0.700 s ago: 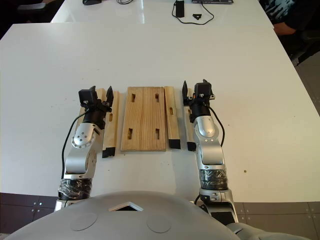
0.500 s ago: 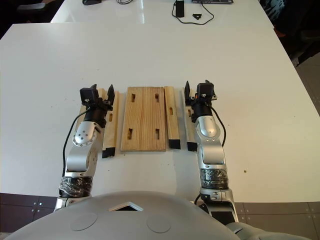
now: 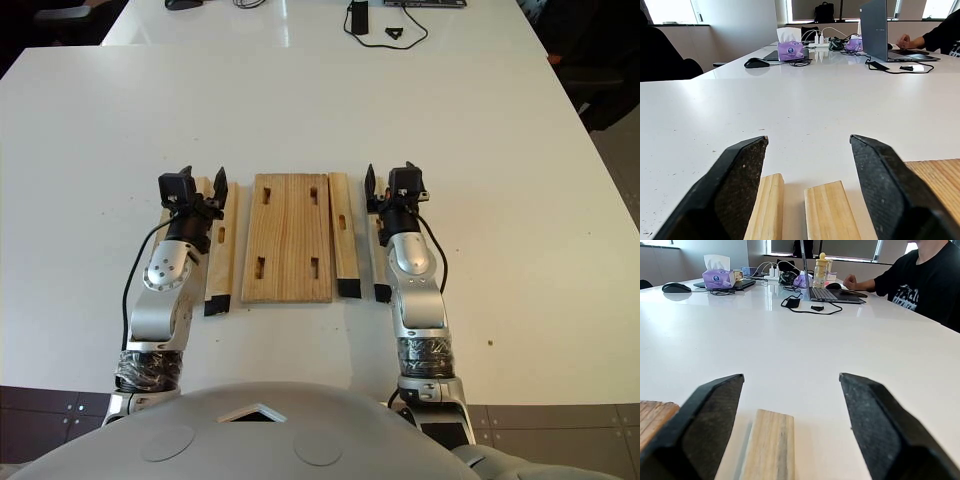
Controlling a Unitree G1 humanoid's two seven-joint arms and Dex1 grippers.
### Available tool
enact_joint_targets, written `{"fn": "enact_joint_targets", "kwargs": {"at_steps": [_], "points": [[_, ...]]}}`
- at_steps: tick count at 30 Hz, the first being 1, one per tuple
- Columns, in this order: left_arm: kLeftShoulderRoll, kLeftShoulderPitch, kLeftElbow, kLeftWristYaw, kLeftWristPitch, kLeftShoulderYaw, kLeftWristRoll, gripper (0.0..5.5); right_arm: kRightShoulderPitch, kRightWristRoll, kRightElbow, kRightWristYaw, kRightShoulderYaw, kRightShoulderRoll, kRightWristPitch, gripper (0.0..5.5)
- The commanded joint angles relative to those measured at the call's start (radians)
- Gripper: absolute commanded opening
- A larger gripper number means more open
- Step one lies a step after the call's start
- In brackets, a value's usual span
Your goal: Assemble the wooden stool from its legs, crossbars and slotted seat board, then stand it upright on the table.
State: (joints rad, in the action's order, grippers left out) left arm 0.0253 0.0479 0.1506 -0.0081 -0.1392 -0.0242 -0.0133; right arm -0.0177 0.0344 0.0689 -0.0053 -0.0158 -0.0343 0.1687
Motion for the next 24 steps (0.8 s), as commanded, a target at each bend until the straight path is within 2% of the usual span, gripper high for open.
{"fn": "enact_joint_targets", "kwargs": {"at_steps": [1,18,23,24], "points": [[0.004,-0.012,0.000,-0.002,-0.015,-0.002,0.009,3.05,-0.009,0.002,-0.004,-0.003,-0.002,0.004,0.018,3.53],[0.011,-0.018,0.025,0.003,-0.086,0.005,0.014,3.05,0.013,0.014,-0.006,-0.032,-0.016,0.030,0.020,3.53],[0.027,-0.022,0.100,-0.028,-0.205,0.024,-0.032,3.05,0.032,0.018,-0.008,-0.069,-0.015,0.058,0.004,3.53],[0.042,-0.002,0.162,-0.045,-0.278,0.036,-0.053,3.05,0.040,0.019,-0.002,-0.080,-0.015,0.066,0.002,3.53]]}}
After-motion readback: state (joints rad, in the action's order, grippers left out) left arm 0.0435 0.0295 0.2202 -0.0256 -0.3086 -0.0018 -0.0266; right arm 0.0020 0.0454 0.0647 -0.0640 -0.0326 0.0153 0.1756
